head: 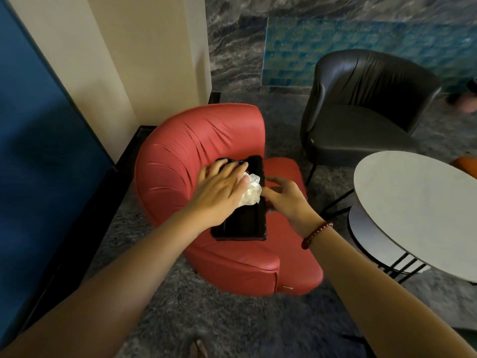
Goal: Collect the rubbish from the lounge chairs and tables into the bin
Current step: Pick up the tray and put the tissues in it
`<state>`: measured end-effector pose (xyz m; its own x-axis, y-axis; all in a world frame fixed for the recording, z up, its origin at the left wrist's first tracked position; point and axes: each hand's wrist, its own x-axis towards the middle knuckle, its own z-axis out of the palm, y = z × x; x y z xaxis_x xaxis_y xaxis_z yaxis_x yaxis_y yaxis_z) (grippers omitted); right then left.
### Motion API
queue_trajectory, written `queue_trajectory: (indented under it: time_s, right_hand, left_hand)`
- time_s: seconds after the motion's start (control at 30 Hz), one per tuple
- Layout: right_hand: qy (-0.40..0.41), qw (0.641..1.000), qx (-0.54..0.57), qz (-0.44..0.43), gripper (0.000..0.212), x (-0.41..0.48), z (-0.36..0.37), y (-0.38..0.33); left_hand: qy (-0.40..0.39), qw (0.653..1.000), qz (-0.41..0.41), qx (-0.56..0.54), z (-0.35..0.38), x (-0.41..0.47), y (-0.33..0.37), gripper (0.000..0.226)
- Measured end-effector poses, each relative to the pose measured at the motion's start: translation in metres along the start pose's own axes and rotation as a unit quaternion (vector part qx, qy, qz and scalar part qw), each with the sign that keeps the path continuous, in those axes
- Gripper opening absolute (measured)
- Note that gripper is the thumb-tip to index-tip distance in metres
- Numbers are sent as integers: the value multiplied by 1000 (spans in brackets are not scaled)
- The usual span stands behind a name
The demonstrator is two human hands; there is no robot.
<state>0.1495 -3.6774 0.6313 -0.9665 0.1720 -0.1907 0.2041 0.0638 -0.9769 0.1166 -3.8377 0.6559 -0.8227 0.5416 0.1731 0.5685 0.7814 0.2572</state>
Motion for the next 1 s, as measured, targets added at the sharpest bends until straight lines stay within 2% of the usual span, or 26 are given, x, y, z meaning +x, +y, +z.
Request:
queue_trajectory:
  time_s: [0.07, 0.13, 0.23, 0.3, 0.4, 0.6, 0.77, 0.9, 1.0]
  right_hand:
    - [-1, 1000, 6, 4, 32, 13, 5, 1]
    - [-2, 1000, 10, 0, 33, 28, 10, 0]
    - [2, 1000, 21, -9, 34, 55, 20, -10]
    - [2, 1000, 24, -15, 34, 76, 28, -18]
    - [-5, 999, 27, -20, 30, 104, 39, -29]
    - [-18, 1000, 16, 13, 35, 150, 52, -23]
    - [-6, 998, 4, 56, 29, 185, 43, 10]
    - [41, 989, -106, 92, 30, 224, 23, 67]
    - [12, 973, -198, 120, 30, 252, 14, 123]
  left_hand:
    - [-30, 999, -25, -10, 6, 11, -15, 46]
    - [-46, 998, -37, -31, 12, 23, -28, 47]
    - [-27, 987, -68, -143, 12, 45, -43, 74]
    - [8, 961, -118, -250, 9, 62, -56, 96]
    - [25, 934, -174, -309, 9, 89, -82, 111]
    - [27, 915, -197, -351, 29, 130, -123, 103]
    - [2, 923, -202, -329, 60, 158, -141, 98]
    - [-2, 937, -202, -284, 93, 183, -158, 94]
    - [-10, 936, -223, -271, 130, 200, -172, 94]
